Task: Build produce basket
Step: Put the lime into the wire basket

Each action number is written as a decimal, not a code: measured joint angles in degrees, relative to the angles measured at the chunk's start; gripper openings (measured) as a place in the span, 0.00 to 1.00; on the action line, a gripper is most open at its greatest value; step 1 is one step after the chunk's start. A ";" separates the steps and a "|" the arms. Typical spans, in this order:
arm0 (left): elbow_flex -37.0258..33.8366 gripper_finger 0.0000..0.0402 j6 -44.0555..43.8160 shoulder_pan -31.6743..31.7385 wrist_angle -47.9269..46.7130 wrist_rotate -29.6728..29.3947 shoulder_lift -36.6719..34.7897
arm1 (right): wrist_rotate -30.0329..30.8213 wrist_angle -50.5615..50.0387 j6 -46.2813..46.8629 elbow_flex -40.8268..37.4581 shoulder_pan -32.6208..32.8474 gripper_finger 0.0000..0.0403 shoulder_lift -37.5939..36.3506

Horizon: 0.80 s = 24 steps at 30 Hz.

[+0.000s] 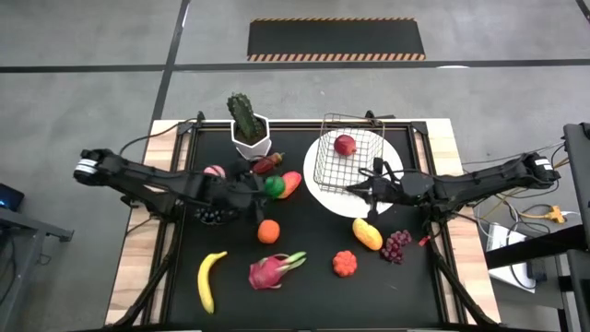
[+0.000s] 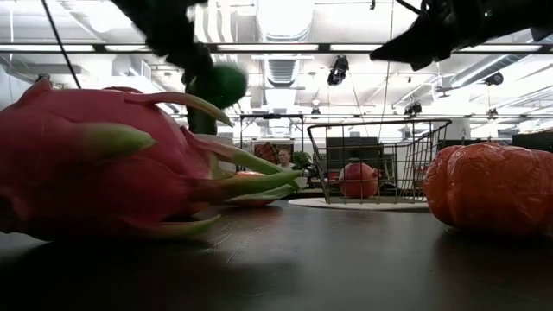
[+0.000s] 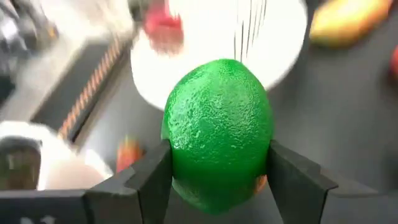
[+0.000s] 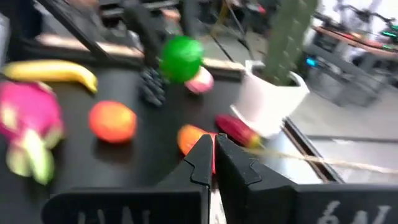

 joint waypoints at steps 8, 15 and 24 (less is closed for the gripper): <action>-11.28 0.52 12.74 -2.39 43.57 0.79 -1.41 | -8.52 18.56 0.96 -1.29 -0.07 0.17 6.29; -17.18 0.52 13.38 -2.60 63.41 0.87 3.10 | -8.42 31.07 0.96 1.38 -0.09 0.41 13.51; -17.45 0.52 17.61 -2.53 75.38 0.92 9.14 | -6.45 31.91 3.77 10.93 -0.07 0.66 22.40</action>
